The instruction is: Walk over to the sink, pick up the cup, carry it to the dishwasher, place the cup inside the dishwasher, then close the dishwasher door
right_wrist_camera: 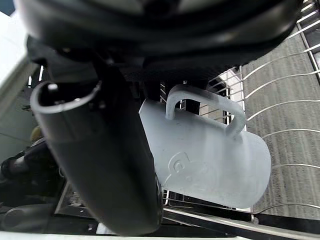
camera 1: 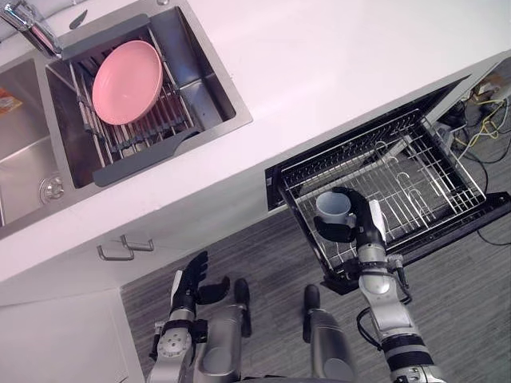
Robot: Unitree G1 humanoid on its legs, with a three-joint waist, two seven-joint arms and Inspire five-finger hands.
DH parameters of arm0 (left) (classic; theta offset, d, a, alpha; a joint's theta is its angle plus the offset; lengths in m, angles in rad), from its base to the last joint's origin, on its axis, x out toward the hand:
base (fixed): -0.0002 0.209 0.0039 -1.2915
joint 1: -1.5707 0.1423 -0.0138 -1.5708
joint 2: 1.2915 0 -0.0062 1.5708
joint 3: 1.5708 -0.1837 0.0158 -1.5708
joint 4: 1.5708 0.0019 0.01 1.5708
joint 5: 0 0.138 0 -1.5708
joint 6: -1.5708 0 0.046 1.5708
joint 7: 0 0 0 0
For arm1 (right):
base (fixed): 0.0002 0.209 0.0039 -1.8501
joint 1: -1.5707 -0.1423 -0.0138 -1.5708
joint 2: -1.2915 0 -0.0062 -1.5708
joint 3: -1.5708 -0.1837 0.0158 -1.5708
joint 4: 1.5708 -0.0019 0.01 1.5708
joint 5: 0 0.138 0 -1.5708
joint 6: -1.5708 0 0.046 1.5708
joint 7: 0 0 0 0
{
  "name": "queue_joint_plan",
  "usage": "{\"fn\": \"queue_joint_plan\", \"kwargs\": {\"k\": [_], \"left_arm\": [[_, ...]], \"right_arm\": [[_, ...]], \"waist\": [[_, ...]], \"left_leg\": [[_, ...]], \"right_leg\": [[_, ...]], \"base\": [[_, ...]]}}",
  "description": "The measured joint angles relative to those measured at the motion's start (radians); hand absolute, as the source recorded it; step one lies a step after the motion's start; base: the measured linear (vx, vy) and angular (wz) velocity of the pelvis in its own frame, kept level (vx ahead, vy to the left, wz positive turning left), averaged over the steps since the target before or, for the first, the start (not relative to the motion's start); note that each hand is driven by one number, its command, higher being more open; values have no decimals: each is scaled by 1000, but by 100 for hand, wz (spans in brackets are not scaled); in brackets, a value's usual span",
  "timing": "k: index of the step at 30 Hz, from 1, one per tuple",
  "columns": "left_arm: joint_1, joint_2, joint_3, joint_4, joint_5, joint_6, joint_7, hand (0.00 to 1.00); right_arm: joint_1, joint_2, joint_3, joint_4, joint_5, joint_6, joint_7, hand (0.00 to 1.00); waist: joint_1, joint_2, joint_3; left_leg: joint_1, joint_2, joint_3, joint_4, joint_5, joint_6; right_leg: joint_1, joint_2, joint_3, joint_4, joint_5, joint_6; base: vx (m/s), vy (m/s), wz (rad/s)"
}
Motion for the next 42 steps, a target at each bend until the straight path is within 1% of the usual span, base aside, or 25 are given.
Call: {"fn": "queue_joint_plan", "kwargs": {"k": [1, 2, 7, 13, 20, 22, 24, 25, 26, 27, 29, 30, 32, 33, 34, 35, 37, 39, 41, 42], "left_arm": [[-3, 0, -1, 0, 0, -1, 1, 90], [-10, 0, -2, 0, 0, -5, 9, 90], [-22, -6, -11, 0, 0, -8, 26, 90], [-23, -9, -14, 0, 0, -8, 35, 90], [-24, -11, -14, 0, 0, -7, 36, 90], [-24, -12, -14, -3, 0, -7, 36, 90], [-23, -14, -14, -3, 0, -7, 36, 90], [-23, -14, -14, -3, 0, -6, 36, 90], [-21, -16, -14, -2, 1, -5, 36, 90], [-19, -18, -14, -2, 1, -4, 36, 90], [-19, -23, -12, -1, 1, -3, 35, 90], [-19, -23, -10, -1, 2, -3, 35, 90], [-19, -31, -7, 9, 3, 7, 33, 90], [-18, -33, -7, 13, 4, 11, 31, 90], [-16, -39, -5, 26, 13, 14, 28, 90], [-13, -41, -5, 43, 22, 18, 25, 90], [-4, -42, -5, 54, 24, 20, 21, 90], [7, -49, 3, 79, 33, 22, 19, 90], [23, -57, 13, 84, 39, 28, 20, 90], [38, -64, 15, 99, 40, 29, 20, 90]], "right_arm": [[-1, 0, 0, 4, 0, 2, -2, 30], [-3, 3, -1, 8, 2, 3, -4, 90], [-29, 13, 0, 49, 1, 8, -4, 90], [-29, 27, -3, 54, -1, 16, -15, 90], [-23, 35, -8, 32, -14, 40, -22, 90], [21, 53, -25, -63, -33, 51, -30, 90], [81, 60, -26, -188, -42, 51, -45, 90], [84, 60, -26, -195, -42, 51, -46, 90], [129, 75, -31, -284, -47, 48, -63, 90], [147, 82, -33, -318, -51, 43, -71, 90], [189, 105, -41, -389, -51, 39, -78, 90], [200, 113, -42, -405, -51, 38, -79, 90], [254, 137, -44, -452, -46, 29, -78, 90], [270, 143, -44, -461, -43, 27, -77, 90], [303, 156, -44, -479, -31, 25, -72, 90], [339, 176, -43, -496, -28, 20, -65, 90], [378, 202, -41, -524, -27, 6, -55, 90], [411, 213, -34, -557, 1, -9, -44, 90], [424, 215, -21, -574, 12, -26, -37, 90], [455, 223, -9, -605, 17, -43, -32, 90]], "waist": [[1, 2, 2], [1, 3, 8], [2, 11, 19], [4, 11, 19], [10, 11, 19], [11, 10, 19], [11, 10, 19], [11, 10, 19], [10, 9, 19], [9, 7, 18], [6, -3, 12], [5, -7, 10], [-3, -25, -3], [-4, -30, -6], [-6, -39, -17], [-9, -49, -42], [-15, -62, -65], [-16, -67, -105], [-20, -67, -125], [-20, -64, -154]], "left_leg": [[0, 0, 0, -1, 0, 0], [0, -1, 0, -1, 0, 0], [2, -2, 0, -9, 2, -2], [4, -4, 0, -20, 11, -2], [15, -3, 4, -29, 16, -4], [27, -2, 4, -32, 15, -5], [39, 2, 4, -33, 10, -4], [40, 3, 4, -33, 9, -4], [55, 7, 4, -31, -2, -9], [64, 10, 5, -31, -5, -9], [71, 15, 5, -27, -22, -14], [72, 17, 5, -24, -27, -10], [79, 26, 4, -5, -31, -15], [83, 27, 2, -1, -34, -16], [96, 26, 2, 5, -37, -18], [106, 25, 1, 5, -38, -18], [121, 25, 4, 4, -40, -21], [136, 25, 4, -1, -42, -24], [154, 25, 4, -6, -44, -26], [169, 25, 1, -13, -44, -27]], "right_leg": [[0, 0, -1, 0, 0, 0], [0, 0, -1, 0, -1, 0], [-2, -1, -1, 0, -2, 0], [-6, -1, -1, -2, -2, 0], [-1, 0, 4, -4, -1, 0], [14, 2, 4, -11, -1, 0], [32, 5, 3, -21, -1, -1], [34, 5, 2, -22, -1, -1], [53, 9, -1, -30, -1, -1], [64, 11, -1, -37, -1, -1], [81, 14, -6, -41, -4, -5], [84, 16, -8, -42, -5, -6], [106, 18, -22, -45, -14, -8], [115, 18, -25, -45, -17, -8], [131, 16, -35, -45, -25, -7], [141, 13, -48, -45, -31, -8], [164, 9, -64, -45, -45, -8], [182, 9, -73, -46, -55, -10], [199, 9, -75, -48, -60, -10], [215, 9, -80, -53, -64, -11]], "base": [[0, 0, 0], [0, 0, 0], [0, 0, 0], [0, 0, 0], [-1, -2, -1], [0, 0, 0], [0, 0, 0], [23, -10, -3], [25, -9, -3], [37, -12, -3], [15, -5, 0], [41, -17, 4], [62, -25, 10], [84, -20, 14], [84, -12, 19], [107, -16, 21], [79, -23, 23], [47, -28, 15], [29, -27, 5], [13, -24, 5]]}}
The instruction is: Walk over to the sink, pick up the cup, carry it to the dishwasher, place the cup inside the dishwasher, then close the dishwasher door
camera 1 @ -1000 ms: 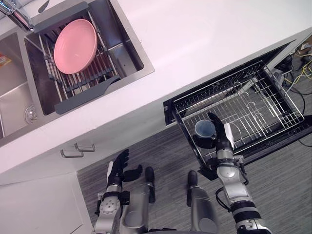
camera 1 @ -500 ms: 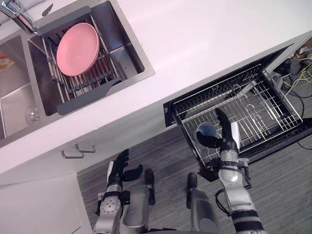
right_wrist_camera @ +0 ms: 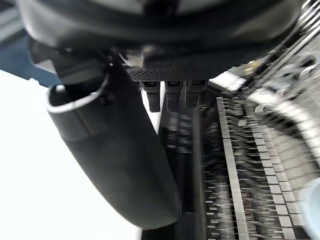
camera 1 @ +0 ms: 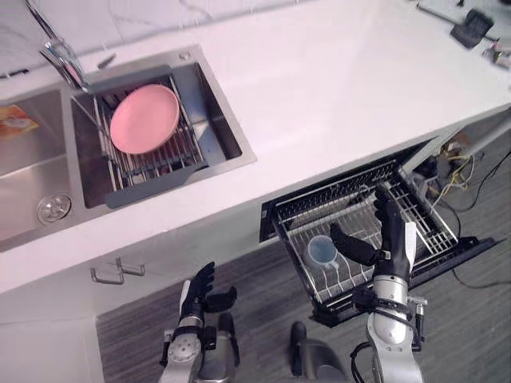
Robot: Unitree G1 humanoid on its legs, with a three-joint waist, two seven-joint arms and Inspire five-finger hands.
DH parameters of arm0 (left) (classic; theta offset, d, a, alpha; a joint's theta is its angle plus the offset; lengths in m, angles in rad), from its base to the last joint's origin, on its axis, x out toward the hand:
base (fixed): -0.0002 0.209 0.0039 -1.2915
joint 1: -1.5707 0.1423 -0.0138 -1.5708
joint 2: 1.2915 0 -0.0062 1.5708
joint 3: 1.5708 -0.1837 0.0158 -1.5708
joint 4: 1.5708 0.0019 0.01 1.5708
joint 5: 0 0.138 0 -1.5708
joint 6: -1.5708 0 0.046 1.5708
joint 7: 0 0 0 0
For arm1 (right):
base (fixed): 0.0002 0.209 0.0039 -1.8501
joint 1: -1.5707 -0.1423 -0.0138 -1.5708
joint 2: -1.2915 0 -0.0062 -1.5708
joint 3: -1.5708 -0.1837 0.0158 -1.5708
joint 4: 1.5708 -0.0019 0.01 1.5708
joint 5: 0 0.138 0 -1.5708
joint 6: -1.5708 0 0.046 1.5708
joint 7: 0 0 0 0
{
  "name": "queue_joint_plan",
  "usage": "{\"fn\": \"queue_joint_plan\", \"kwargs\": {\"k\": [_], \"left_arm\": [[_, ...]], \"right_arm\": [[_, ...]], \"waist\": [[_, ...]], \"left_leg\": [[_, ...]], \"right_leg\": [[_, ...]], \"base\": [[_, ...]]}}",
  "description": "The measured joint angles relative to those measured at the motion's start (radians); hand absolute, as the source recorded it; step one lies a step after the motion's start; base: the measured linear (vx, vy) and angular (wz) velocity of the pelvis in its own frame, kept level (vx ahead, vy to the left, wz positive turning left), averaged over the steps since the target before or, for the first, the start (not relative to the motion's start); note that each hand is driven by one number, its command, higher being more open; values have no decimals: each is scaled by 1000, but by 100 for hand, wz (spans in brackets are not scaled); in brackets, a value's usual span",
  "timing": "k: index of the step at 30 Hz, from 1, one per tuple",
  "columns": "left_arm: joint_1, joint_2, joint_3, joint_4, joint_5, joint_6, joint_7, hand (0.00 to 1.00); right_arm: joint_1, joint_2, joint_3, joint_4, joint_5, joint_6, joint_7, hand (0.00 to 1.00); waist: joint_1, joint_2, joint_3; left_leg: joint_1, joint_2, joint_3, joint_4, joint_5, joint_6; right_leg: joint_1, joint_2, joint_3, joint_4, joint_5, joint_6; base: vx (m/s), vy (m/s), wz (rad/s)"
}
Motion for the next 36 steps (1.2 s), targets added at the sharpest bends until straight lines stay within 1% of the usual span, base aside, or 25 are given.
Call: {"fn": "queue_joint_plan", "kwargs": {"k": [3, 7, 9, 10, 11, 12, 13, 14, 15, 17, 18, 19, 20, 21, 22, 24, 26, 27, 29, 30, 31, 32, 33, 34, 36], "left_arm": [[17, -11, 9, 38, 1, 7, 1, 90], [26, -16, 9, 64, 2, 10, 1, 90], [27, -22, 7, 66, 2, 10, 1, 90], [23, -24, 1, 65, 3, 9, 2, 90], [17, -23, -7, 65, 9, 9, 4, 90], [17, -22, -10, 65, 13, 9, 6, 90], [14, -24, -13, 66, 18, 9, 8, 90], [20, -23, -20, 69, 18, 9, 15, 90], [19, -20, -26, 73, 16, 11, 18, 90], [9, 5, -33, 104, 19, 8, 20, 90], [9, 10, -32, 109, 19, 8, 21, 90], [10, 23, -33, 121, 21, 7, 22, 90], [8, 37, -38, 137, 21, 7, 23, 90], [8, 44, -43, 140, 21, 7, 23, 90], [10, 60, -56, 145, 30, 7, 22, 90], [11, 75, -70, 156, 40, 7, 22, 90], [5, 83, -71, 174, 41, 7, 20, 90], [4, 91, -72, 186, 42, 7, 19, 90], [3, 98, -68, 198, 51, 5, 17, 90], [-1, 102, -65, 203, 56, 4, 20, 90], [-3, 105, -52, 205, 59, 4, 19, 90], [-3, 102, -50, 207, 59, 4, 20, 90], [-7, 105, -45, 216, 59, 8, 23, 90], [-12, 109, -40, 217, 59, 8, 25, 90], [-13, 111, -41, 218, 59, 8, 24, 90]], "right_arm": [[40, 8, 33, -31, 42, -21, 9, 90], [53, 13, 71, -39, 73, -46, 20, 90], [66, 14, 86, -51, 72, -51, 19, 90], [69, 14, 93, -66, 69, -52, 16, 90], [64, 14, 96, -77, 68, -53, 12, 90], [61, 14, 96, -83, 68, -54, 9, 90], [50, 9, 94, -90, 67, -55, -2, 90], [20, -7, 90, -82, 64, -55, -11, 90], [0, -11, 88, -71, 60, -55, -12, 90], [-71, -14, 92, -41, 55, -55, -12, 90], [-83, -14, 92, -35, 50, -55, -12, 90], [-96, -14, 87, -26, 46, -55, -12, 90], [-99, -17, 76, -18, 35, -55, -12, 90], [-99, -18, 69, -12, 27, -55, -12, 90], [-100, -19, 49, 5, 20, -55, -13, 90], [-106, -19, 20, 52, 13, -52, -15, 90], [-128, -20, -3, 124, 12, -35, -15, 90], [-135, -23, -4, 152, 11, -25, -15, 90], [-136, -24, 6, 169, 11, -21, -15, 90], [-136, -23, 11, 170, 8, -20, -14, 90], [-138, -26, 20, 170, -7, -21, -12, 90], [-138, -28, 24, 170, -11, -21, -12, 90], [-137, -28, 34, 169, -17, -22, -7, 90], [-138, -29, 43, 166, -19, -23, -1, 90], [-138, -29, 48, 159, -19, -26, 1, 90]], "waist": [[-6, -1, -40], [-12, -2, -70], [-11, -3, -82], [-13, -4, -86], [-14, -4, -92], [-15, -5, -94], [-19, -5, -94], [-19, 3, -98], [-14, 2, -98], [-13, 0, -101], [-14, 0, -103], [-18, -3, -108], [-22, -7, -112], [-25, -9, -113], [-33, -9, -114], [-37, -10, -113], [-38, -12, -110], [-38, -13, -104], [-39, -20, -93], [-41, -27, -89], [-53, -36, -82], [-61, -34, -77], [-74, -32, -71], [-73, -37, -69], [-73, -37, -69]], "left_leg": [[13, 0, -11, -4, 0, -1], [12, -5, -43, -4, 2, -2], [-2, -17, -82, -1, 9, -1], [-24, -28, -114, 5, 15, 0], [-46, -22, -107, 5, 6, 5], [-53, -1, -58, 7, 6, 5], [-64, 45, 45, 27, 8, 7], [-73, 75, 104, 42, 39, 7], [-76, 70, 100, 48, 40, 5], [-72, 47, 97, 50, 24, 21], [-72, 42, 96, 47, 23, 20], [-67, 25, 94, 23, 32, 21], [-52, 3, 86, -20, 59, 25], [-47, -7, 79, -40, 75, 26], [-44, -25, 67, -71, 95, 34], [-44, -49, 61, -83, 104, 41], [-25, -63, 62, -77, 90, 52], [-4, -70, 64, -74, 72, 54], [22, -75, 62, -70, 48, 60], [34, -83, 58, -70, 41, 67], [53, -93, 32, -75, 37, 74], [57, -94, 17, -78, 37, 76], [59, -90, -20, -81, 37, 77], [58, -88, -49, -85, 38, 78], [58, -91, -81, -86, 39, 76]], "right_leg": [[22, 1, -12, -6, -3, -2], [43, -2, -39, -11, -5, -2], [56, -11, -80, -10, -11, 0], [56, -23, -117, 0, -19, 0], [56, -33, -151, 0, -19, 0], [56, -38, -172, 0, -19, 0], [58, -49, -211, 1, -19, 0], [60, -51, -232, 5, -20, 1], [60, -55, -233, 8, -20, 1], [75, -69, -233, -2, -21, 7], [79, -72, -234, -9, -19, 11], [88, -82, -239, -30, -10, 24], [99, -92, -249, -57, -1, 30], [103, -96, -255, -68, 7, 35], [106, -105, -269, -79, 17, 44], [106, -119, -272, -77, 18, 44], [104, -137, -246, -31, 12, 34], [95, -150, -216, 33, 2, 17], [68, -166, -167, 144, -8, -3], [46, -173, -130, 212, -7, -26], [-2, -166, -61, 328, 10, -90], [-21, -153, -30, 360, 3, -98], [-32, -95, 22, 363, -52, -65], [-54, -34, 53, 346, -89, -51], [-77, 20, 67, 295, -101, -49]], "base": [[7, -23, 10], [-26, -15, 23], [-38, -20, 65], [-45, -14, 91], [-53, -7, 97], [-43, 24, 101], [-19, 66, 91], [-6, 61, 75], [-10, 108, 37], [-15, 103, 13], [-19, 82, 13], [-4, 86, 20], [9, 73, 24], [33, 52, 32], [34, 32, 28], [49, 77, 27], [59, 109, 6], [36, 101, -5], [2, 84, 2], [4, 96, 30], [47, 99, 41], [82, 60, 67], [98, 5, 66], [78, -31, 65], [91, -60, 61]]}}
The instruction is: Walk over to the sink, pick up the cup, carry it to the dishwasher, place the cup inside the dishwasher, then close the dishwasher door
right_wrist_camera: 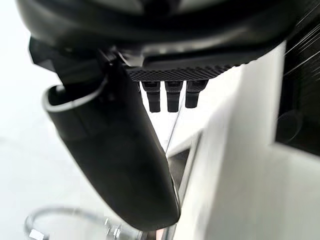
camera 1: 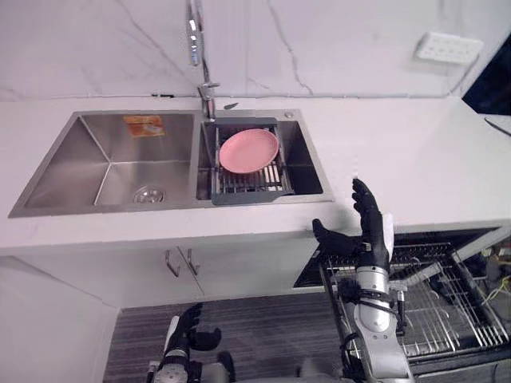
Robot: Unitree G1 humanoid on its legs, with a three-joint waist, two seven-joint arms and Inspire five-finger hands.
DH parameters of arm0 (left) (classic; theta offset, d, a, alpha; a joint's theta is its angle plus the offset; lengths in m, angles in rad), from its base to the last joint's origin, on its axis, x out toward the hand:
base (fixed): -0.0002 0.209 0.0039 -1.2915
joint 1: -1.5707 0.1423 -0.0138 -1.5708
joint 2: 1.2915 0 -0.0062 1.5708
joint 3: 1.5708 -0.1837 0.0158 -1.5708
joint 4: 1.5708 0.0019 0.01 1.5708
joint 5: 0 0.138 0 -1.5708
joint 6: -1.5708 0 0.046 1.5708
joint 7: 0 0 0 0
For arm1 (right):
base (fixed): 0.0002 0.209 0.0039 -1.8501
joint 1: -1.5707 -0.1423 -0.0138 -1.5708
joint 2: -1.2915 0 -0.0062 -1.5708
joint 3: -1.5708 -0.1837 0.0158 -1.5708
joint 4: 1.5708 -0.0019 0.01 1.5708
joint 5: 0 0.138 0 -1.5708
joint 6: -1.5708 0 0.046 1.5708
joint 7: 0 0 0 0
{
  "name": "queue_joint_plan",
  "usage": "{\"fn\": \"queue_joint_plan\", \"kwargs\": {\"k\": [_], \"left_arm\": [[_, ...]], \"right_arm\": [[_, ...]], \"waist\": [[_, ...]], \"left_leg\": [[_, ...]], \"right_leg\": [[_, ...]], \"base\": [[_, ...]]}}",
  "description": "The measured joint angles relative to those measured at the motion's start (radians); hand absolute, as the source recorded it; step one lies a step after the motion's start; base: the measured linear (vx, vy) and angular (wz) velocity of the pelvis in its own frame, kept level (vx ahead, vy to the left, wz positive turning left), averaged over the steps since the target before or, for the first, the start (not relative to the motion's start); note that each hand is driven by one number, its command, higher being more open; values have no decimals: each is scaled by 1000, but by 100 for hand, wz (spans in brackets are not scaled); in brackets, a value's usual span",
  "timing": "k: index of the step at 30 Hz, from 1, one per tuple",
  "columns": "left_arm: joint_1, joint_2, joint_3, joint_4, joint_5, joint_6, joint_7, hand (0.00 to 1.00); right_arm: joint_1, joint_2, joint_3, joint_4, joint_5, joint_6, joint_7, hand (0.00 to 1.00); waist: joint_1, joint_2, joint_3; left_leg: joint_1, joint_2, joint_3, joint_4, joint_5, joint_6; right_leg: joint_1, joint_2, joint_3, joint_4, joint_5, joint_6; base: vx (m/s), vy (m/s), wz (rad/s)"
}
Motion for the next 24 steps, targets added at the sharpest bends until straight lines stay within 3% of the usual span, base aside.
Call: {"fn": "queue_joint_plan", "kwargs": {"k": [1, 2, 3, 5, 7, 9, 12, 17, 18, 24], "left_arm": [[1, 1, -4, 3, 0, 0, -1, 90], [-6, 2, -5, 10, 1, -1, -4, 90], [-14, -4, -5, 24, 1, 1, -5, 90], [-12, -24, 1, 26, 0, -1, 0, 90], [-10, -36, 23, 25, 1, -1, -2, 90], [-8, -53, 54, 5, 2, 2, -6, 90], [3, -64, 70, -17, 2, 1, -5, 90], [-7, -74, 63, -17, 1, 1, -6, 90], [-4, -73, 59, -10, 0, 0, -5, 90], [-5, -65, 59, 18, 0, 0, 2, 90]], "right_arm": [[1, -2, -2, -11, 0, 0, -1, 90], [1, -7, -6, -30, 0, -2, -3, 90], [1, -17, -12, -33, 0, -3, -4, 90], [4, -44, -26, -47, 1, -3, -3, 90], [19, -39, -37, -80, 1, -2, -3, 90], [54, -31, -42, -172, 3, -2, -4, 90], [71, -35, -28, -296, 3, -31, -8, 90], [37, -50, -22, -270, 2, -54, -11, 90], [15, -74, -20, -184, 1, -51, -2, 90], [-6, -90, -19, -52, -3, -34, 20, 90]], "waist": [[-4, -4, -2], [-9, -25, -5], [-13, -14, -2], [4, 30, -6], [5, 44, 0], [9, 49, 8], [13, 53, 7], [28, 51, 7], [35, 53, 8], [37, 58, 6]], "left_leg": [[-2, -19, -28, 1, 0, -5], [-8, -52, -63, 15, -4, -12], [-10, -52, -79, 29, -6, -19], [-31, -21, -113, 64, -29, -29], [-50, 13, -124, 133, -72, -44], [-106, 65, -59, 313, -116, -58], [-131, 107, 26, 453, -123, -66], [-64, 66, 8, 330, -121, -63], [-21, 52, -22, 261, -115, -53], [41, 51, -21, 117, -105, -46]], "right_leg": [[-7, 21, 4, -79, 6, 1], [-7, 16, 17, -134, 51, 5], [5, 11, -5, -137, 49, 3], [45, 39, -48, -200, 56, -10], [97, 67, -83, -252, 68, -21], [155, 96, -105, -288, 70, -23], [210, 106, -93, -304, 70, -22], [234, 89, -61, -381, 85, -16], [258, 89, -51, -420, 105, -17], [242, 101, -26, -430, 117, -22]], "base": [[126, -89, 99], [138, -105, 97], [192, -106, 79], [255, -118, 42], [207, -103, 33], [183, -83, 20], [175, -3, -12], [104, 49, -16], [66, 36, -11], [11, 7, -13]]}}
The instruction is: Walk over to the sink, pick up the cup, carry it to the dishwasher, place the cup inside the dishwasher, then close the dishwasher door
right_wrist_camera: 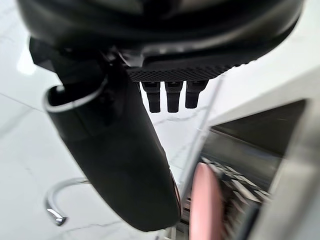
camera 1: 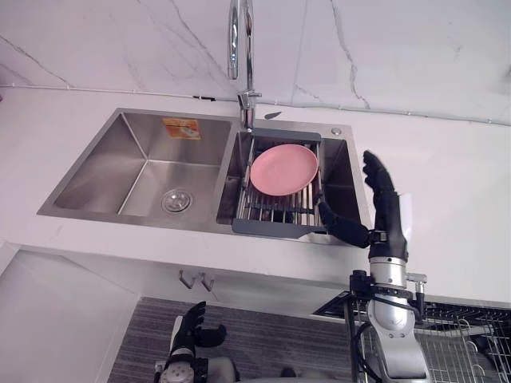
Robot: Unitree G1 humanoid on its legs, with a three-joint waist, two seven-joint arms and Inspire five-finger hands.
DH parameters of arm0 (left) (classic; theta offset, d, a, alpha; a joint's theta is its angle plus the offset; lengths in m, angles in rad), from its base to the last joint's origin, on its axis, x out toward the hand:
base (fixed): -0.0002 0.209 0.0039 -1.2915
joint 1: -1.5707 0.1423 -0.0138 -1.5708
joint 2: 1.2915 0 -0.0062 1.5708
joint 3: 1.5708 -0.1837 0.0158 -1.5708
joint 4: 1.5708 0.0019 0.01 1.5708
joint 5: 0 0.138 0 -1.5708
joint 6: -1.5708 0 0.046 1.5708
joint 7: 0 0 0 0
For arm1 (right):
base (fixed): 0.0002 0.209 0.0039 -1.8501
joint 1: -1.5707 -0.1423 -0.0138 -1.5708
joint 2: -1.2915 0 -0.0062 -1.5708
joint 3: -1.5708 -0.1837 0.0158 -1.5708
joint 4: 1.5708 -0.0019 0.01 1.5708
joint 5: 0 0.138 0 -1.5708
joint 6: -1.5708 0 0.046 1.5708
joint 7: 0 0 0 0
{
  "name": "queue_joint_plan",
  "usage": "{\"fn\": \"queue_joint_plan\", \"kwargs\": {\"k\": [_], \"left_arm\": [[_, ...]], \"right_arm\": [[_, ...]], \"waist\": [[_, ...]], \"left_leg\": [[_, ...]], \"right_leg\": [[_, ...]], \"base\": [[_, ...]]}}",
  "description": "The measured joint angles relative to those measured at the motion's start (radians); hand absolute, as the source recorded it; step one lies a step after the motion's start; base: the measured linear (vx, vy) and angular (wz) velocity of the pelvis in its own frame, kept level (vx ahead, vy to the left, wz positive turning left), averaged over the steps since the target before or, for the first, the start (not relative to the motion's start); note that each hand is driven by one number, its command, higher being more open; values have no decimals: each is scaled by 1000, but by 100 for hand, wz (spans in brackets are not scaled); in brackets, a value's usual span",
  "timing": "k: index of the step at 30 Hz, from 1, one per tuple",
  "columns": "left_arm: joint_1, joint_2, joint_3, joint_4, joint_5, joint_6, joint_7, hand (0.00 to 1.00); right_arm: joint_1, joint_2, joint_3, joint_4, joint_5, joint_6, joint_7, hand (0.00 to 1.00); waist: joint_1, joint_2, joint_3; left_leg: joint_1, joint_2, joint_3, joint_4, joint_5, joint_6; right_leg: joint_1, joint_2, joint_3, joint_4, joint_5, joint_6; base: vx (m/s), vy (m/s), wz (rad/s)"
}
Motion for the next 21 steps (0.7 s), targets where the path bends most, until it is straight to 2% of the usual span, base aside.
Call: {"fn": "queue_joint_plan", "kwargs": {"k": [3, 4, 14, 21], "left_arm": [[-15, 2, -1, 37, 0, 1, -1, 90], [-41, 24, -3, 103, 0, 1, 10, 90], [-41, 23, 3, 105, 0, 7, 9, 90], [-36, 20, 28, 107, -1, 21, -10, 90]], "right_arm": [[-6, -24, -2, 53, -6, 8, 4, 90], [-58, -62, 5, 150, -28, 10, 32, 90], [-41, -49, 4, 152, -28, 10, 35, 90], [18, 14, -9, 119, -29, 29, 41, 90]], "waist": [[-6, 3, -2], [-7, -10, -33], [-6, -13, -33], [-4, -27, -43]], "left_leg": [[28, -7, 3, -89, 29, 2], [38, -30, 0, -222, 136, 9], [65, -29, 4, -241, 140, 9], [110, -26, 6, -259, 141, 8]], "right_leg": [[-21, 0, 21, -6, 14, 3], [-31, -2, 28, -111, 112, 9], [-11, -3, 29, -115, 111, 10], [31, -10, 28, -117, 107, 16]], "base": [[-20, 12, -19], [0, 0, -4], [0, 0, 0], [0, 0, 0]]}}
